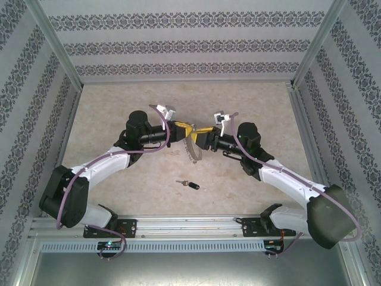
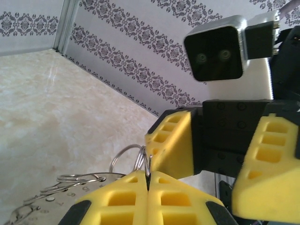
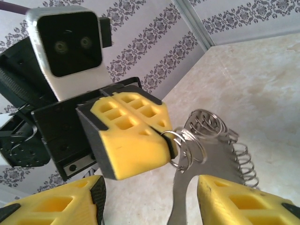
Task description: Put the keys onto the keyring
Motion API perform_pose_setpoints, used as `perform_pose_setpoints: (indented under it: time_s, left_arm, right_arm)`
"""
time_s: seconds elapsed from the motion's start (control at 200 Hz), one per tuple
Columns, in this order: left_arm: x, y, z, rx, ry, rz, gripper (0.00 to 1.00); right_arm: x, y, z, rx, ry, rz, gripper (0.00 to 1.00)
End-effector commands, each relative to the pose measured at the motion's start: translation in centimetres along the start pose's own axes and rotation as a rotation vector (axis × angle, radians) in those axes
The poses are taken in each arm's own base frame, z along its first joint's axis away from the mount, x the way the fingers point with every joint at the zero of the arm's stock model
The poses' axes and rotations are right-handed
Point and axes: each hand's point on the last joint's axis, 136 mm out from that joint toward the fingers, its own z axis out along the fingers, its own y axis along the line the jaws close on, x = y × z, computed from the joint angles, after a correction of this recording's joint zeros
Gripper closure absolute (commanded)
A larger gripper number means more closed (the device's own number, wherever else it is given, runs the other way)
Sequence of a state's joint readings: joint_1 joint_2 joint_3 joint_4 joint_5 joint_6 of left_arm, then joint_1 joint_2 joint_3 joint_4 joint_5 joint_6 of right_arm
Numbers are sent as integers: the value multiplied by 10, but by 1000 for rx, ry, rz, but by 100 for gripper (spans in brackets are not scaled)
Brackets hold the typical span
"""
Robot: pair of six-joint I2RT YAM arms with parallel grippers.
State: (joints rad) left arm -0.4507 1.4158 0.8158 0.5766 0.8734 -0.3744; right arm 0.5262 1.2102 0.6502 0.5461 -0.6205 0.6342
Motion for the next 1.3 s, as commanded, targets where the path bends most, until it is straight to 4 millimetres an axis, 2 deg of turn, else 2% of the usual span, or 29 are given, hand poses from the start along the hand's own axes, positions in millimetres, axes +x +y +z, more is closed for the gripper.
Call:
perform_pose_setpoints:
  time_s: [0.0,0.3,0.44,0.54,0.72,1.199,1.294]
  left_arm:
    - [-25,-23,1,76,-52,73,100]
    - [-19,-31,-1,107,-40,72,100]
    - [-22,-32,-1,113,-52,74,100]
    - [-23,-32,0,120,-57,67,100]
    - [-25,-32,3,133,-56,53,100]
    - [-30,-38,3,177,-75,33,100]
    - [-30,-40,2,179,-78,35,100]
  right_arm:
    - [-25,22,6,-77,-43,-54,45]
    - [-42,18,10,-93,-51,-71,49]
    - [-41,19,6,-129,-47,-63,58]
    - [-39,21,-3,-175,-55,-60,68]
    - [-26,24,-12,-214,-30,-66,74]
    - [-14,26,-13,-218,-12,-63,74]
    - [-11,25,-13,-215,-7,-61,63]
